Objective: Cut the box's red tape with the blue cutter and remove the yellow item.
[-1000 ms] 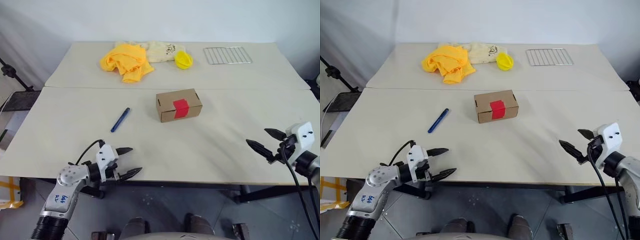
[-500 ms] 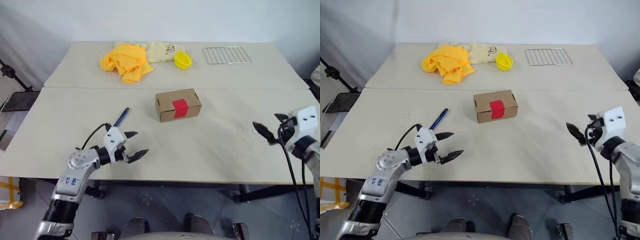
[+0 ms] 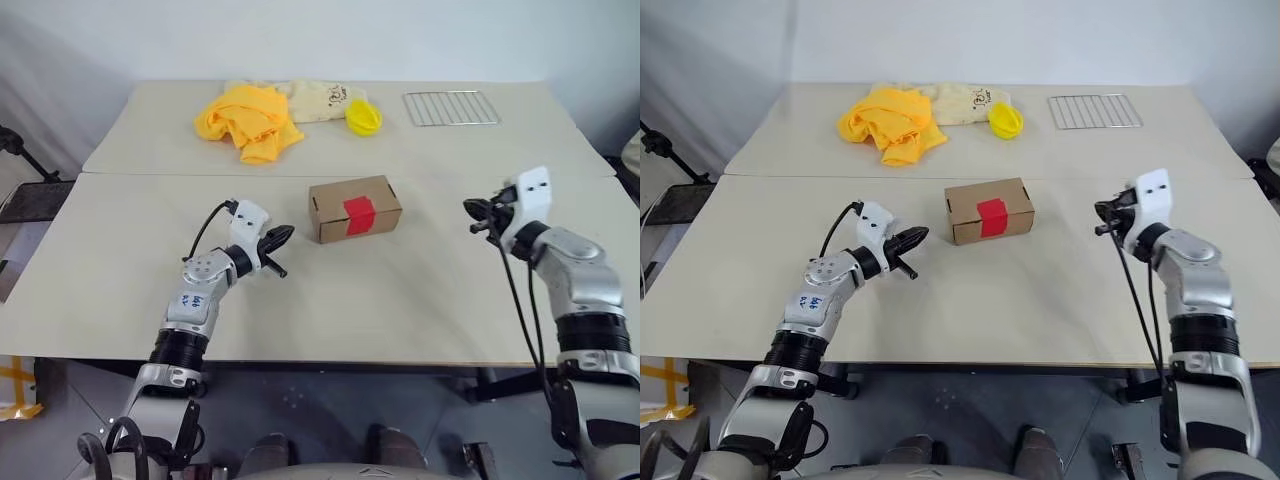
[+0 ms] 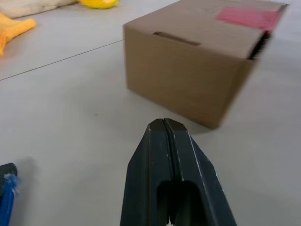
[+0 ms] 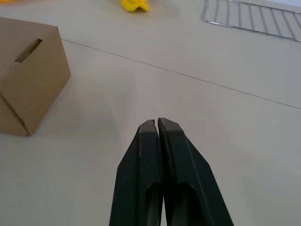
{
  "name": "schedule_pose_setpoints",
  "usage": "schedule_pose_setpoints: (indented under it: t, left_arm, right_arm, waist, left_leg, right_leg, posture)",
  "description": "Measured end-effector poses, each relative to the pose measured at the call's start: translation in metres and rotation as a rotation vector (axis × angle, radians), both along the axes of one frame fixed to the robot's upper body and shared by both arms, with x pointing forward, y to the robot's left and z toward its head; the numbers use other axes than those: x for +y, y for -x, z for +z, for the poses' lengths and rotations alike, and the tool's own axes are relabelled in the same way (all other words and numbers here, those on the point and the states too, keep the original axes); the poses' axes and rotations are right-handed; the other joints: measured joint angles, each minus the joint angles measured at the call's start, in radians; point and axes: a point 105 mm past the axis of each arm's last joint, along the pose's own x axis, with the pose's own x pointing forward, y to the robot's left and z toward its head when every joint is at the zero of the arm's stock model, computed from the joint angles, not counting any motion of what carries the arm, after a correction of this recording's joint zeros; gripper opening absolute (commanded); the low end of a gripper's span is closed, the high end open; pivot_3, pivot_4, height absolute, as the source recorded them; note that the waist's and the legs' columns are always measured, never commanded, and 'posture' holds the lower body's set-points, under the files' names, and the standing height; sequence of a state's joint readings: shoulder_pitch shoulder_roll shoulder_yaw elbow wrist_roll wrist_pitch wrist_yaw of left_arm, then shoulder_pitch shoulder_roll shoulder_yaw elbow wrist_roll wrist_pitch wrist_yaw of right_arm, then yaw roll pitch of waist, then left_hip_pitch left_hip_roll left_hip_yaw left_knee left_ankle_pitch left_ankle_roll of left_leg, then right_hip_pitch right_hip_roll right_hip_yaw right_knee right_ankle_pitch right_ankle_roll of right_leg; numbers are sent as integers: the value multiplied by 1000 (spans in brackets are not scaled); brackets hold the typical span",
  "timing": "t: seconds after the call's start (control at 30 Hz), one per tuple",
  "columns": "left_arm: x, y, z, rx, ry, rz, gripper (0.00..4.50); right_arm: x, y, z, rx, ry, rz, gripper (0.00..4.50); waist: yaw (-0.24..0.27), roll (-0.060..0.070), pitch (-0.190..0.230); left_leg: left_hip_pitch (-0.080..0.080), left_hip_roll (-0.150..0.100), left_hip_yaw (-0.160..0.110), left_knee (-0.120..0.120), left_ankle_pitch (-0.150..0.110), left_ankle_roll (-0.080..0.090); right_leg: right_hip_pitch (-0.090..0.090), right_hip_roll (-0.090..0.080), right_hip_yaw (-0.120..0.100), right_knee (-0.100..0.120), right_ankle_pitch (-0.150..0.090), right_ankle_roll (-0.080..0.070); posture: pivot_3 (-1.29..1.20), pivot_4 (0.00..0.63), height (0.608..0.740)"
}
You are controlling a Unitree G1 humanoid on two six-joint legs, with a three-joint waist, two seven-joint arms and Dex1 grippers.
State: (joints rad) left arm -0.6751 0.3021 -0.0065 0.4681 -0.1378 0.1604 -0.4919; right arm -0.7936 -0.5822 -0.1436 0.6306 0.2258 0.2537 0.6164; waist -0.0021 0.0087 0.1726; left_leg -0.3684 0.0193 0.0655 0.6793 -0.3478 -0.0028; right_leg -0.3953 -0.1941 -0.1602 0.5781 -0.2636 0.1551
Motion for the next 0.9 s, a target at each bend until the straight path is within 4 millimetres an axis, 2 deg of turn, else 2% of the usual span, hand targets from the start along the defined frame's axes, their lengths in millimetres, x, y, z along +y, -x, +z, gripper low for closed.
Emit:
schedule_pose_setpoints:
  t: [0.13, 0.2, 0.27, 0.37, 0.6, 0.73, 0.9]
  left_arm:
    - [0, -10, -4, 16, -5, 37, 36]
    - [-6, -15, -2, 21, -1, 28, 36]
    - [-20, -18, 4, 2, 1, -13, 36]
    - [-26, -17, 7, -21, -5, -52, 36]
    - [-30, -14, -4, 22, -7, -101, 36]
    - [-33, -10, -5, 41, -10, -150, 36]
    - [-44, 0, -7, 97, -16, -267, 36]
  right_arm:
    - [20, -21, -2, -2, -10, 7, 0]
    - [43, -35, -3, 14, 0, 20, 0]
    - [70, -42, -8, 32, -2, 54, 0]
    - [92, -45, -15, 62, -20, 92, 0]
    - [102, -43, -21, 100, 4, 155, 0]
    - [100, -38, -19, 110, 36, 225, 0]
    - [90, -30, -7, 100, 107, 312, 0]
  waist:
    - [-11, 0, 0]
    - [-24, 0, 0]
    - [-31, 0, 0]
    - [-35, 0, 0]
    - [-36, 0, 0]
    - [-35, 0, 0]
    - [-33, 0, 0]
  left_leg:
    - [0, 0, 0, 0, 0, 0]
    - [0, 0, -1, 1, 0, 0]
    - [0, 0, -1, 0, 0, 0]
    - [0, 0, -1, 0, 0, 0]
    - [-1, 0, -2, 0, 0, 0]
    - [-1, 0, -2, 1, 0, 0]
    - [-1, 0, -1, 1, 0, 0]
  right_leg:
    - [0, 0, 0, 0, 0, 0]
    - [0, 0, -1, 1, 0, 0]
    - [0, 0, -1, 2, 0, 0]
    - [-1, 0, -1, 3, 0, 0]
    - [-1, 0, -1, 3, 0, 0]
    - [-1, 0, 0, 4, 0, 0]
    - [-1, 0, 0, 4, 0, 0]
  posture:
    - [0, 150, 740]
    - [0, 150, 740]
    - [0, 150, 740]
    - [0, 150, 740]
    - [0, 150, 740]
    - [0, 150, 740]
    - [0, 150, 740]
